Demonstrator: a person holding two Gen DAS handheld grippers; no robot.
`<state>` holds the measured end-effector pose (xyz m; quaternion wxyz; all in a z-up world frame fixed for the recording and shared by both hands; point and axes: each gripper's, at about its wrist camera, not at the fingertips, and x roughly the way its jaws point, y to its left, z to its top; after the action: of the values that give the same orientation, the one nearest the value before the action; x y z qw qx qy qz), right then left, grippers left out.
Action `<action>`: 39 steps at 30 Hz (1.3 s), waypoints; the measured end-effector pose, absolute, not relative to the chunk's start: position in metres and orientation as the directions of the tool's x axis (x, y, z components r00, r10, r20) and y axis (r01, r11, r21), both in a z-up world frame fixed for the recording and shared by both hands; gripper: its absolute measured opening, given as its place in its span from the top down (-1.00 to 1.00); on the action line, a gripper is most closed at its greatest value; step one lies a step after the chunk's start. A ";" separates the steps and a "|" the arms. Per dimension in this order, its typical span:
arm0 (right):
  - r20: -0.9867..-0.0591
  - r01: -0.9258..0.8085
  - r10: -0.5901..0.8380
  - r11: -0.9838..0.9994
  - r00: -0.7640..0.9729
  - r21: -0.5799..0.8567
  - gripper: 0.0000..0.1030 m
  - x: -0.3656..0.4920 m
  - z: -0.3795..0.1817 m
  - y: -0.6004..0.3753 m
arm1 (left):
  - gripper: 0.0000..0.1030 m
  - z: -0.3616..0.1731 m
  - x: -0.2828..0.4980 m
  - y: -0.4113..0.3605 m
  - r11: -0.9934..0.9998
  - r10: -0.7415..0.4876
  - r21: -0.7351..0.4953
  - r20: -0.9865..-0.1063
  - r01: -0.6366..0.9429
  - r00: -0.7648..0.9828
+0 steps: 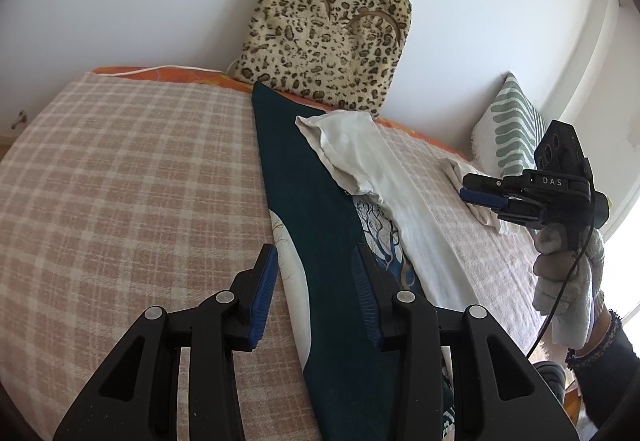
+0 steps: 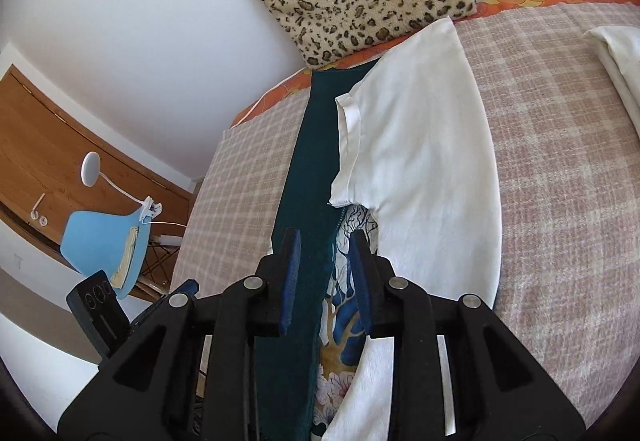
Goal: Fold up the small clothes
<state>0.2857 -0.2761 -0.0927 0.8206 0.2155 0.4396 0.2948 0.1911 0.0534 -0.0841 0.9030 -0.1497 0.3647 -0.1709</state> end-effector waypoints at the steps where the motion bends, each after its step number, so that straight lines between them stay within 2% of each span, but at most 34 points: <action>1: -0.603 -0.285 0.657 0.748 0.453 0.600 0.48 0.274 -0.092 -0.284 | 0.28 -0.084 0.189 0.052 0.895 -0.423 -0.394 -0.609 0.207 0.671; 5: -0.664 -0.239 0.571 0.815 0.483 0.527 0.48 0.230 -0.101 -0.310 | 0.28 -0.087 0.179 0.048 0.893 -0.436 -0.388 -0.623 0.227 0.650; 9: -0.718 -0.212 0.503 0.861 0.480 0.462 0.47 0.187 -0.121 -0.326 | 0.12 -0.098 0.164 0.047 0.865 -0.487 -0.446 -0.640 0.228 0.594; 12: -0.736 -0.219 0.499 0.866 0.457 0.450 0.47 0.160 -0.139 -0.329 | 0.12 -0.107 0.151 0.038 0.856 -0.507 -0.459 -0.657 0.237 0.558; 14: -0.741 -0.249 0.513 0.858 0.432 0.449 0.47 0.143 -0.148 -0.321 | 0.12 -0.112 0.143 0.028 0.857 -0.510 -0.449 -0.673 0.251 0.536; 19: -0.795 -0.341 0.414 0.898 0.444 0.277 0.47 0.110 -0.155 -0.285 | 0.12 -0.127 0.122 0.011 0.872 -0.489 -0.406 -0.714 0.274 0.501; 23: -0.779 -0.426 0.449 0.866 0.437 0.261 0.46 0.092 -0.157 -0.264 | 0.12 -0.132 0.107 0.005 0.881 -0.472 -0.376 -0.729 0.286 0.496; 24: -0.778 -0.451 0.461 0.854 0.428 0.258 0.41 0.090 -0.158 -0.257 | 0.12 -0.132 0.103 0.003 0.883 -0.469 -0.367 -0.732 0.294 0.494; 25: -0.780 -0.466 0.460 0.849 0.424 0.248 0.24 0.088 -0.159 -0.250 | 0.12 -0.132 0.100 0.000 0.886 -0.462 -0.354 -0.736 0.301 0.494; 27: -0.776 -0.497 0.462 0.838 0.428 0.225 0.08 0.084 -0.161 -0.235 | 0.12 -0.133 0.095 -0.003 0.895 -0.441 -0.321 -0.744 0.310 0.502; 31: -0.795 -0.544 0.419 0.828 0.438 0.137 0.11 0.081 -0.169 -0.206 | 0.12 -0.133 0.089 -0.001 0.906 -0.417 -0.294 -0.751 0.306 0.512; 36: -0.812 -0.589 0.458 0.788 0.363 0.182 0.12 0.079 -0.176 -0.194 | 0.12 -0.129 0.087 0.015 0.910 -0.415 -0.319 -0.735 0.267 0.536; 39: -0.784 -0.574 0.512 0.779 0.352 0.251 0.12 0.077 -0.165 -0.209 | -0.01 -0.133 0.092 0.024 0.894 -0.448 -0.380 -0.739 0.238 0.503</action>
<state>0.0775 -0.2091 -0.1651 0.8214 -0.0336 0.4634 0.3307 0.0916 0.0236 -0.1330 0.8591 -0.1147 0.4570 -0.1997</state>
